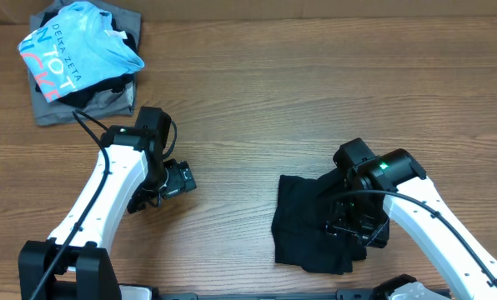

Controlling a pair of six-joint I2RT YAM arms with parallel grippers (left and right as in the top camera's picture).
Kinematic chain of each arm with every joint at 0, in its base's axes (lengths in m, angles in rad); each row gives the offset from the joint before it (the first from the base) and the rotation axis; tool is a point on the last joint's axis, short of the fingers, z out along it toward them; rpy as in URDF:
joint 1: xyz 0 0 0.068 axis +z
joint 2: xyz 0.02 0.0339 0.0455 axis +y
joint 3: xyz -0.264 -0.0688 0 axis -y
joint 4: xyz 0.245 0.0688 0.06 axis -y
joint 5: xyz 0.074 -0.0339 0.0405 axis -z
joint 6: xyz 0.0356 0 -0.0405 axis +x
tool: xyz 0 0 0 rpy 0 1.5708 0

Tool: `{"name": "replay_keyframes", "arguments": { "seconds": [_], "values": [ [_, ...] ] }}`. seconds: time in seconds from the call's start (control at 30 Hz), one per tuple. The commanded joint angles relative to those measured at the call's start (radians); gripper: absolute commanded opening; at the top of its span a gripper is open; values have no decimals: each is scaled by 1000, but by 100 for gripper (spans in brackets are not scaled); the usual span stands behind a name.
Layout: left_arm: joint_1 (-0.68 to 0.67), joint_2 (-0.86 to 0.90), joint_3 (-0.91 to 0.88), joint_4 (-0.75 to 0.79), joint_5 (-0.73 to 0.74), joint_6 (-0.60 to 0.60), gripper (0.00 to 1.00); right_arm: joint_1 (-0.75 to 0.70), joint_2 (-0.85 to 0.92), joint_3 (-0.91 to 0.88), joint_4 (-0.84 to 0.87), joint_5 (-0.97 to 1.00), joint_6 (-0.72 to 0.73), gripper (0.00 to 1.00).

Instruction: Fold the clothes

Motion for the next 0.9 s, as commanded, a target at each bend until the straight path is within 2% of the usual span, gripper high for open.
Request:
{"name": "replay_keyframes", "arguments": {
  "seconds": [0.0,0.1,0.27,0.53,0.6,0.73,0.8,0.87],
  "values": [
    [3,0,-2,2,-3,16,100,5,-6,-5,10,-55,14,67],
    [3,0,-2,2,-3,16,100,18,-6,-6,40,-77,16,67],
    [3,0,-2,2,-3,16,100,36,-6,-64,74,-3,119,68],
    [3,0,-2,2,-3,16,100,36,-6,-127,101,5,127,66],
    [3,0,-2,2,-3,16,100,36,-6,-128,103,6,127,57],
    [3,0,-2,2,-3,16,100,36,-6,-127,109,10,140,19],
    [3,0,-2,2,-3,16,100,36,-6,-127,112,14,146,4],
    [3,0,-2,2,-3,16,100,36,-6,-127,113,15,161,4]
  ]
}}
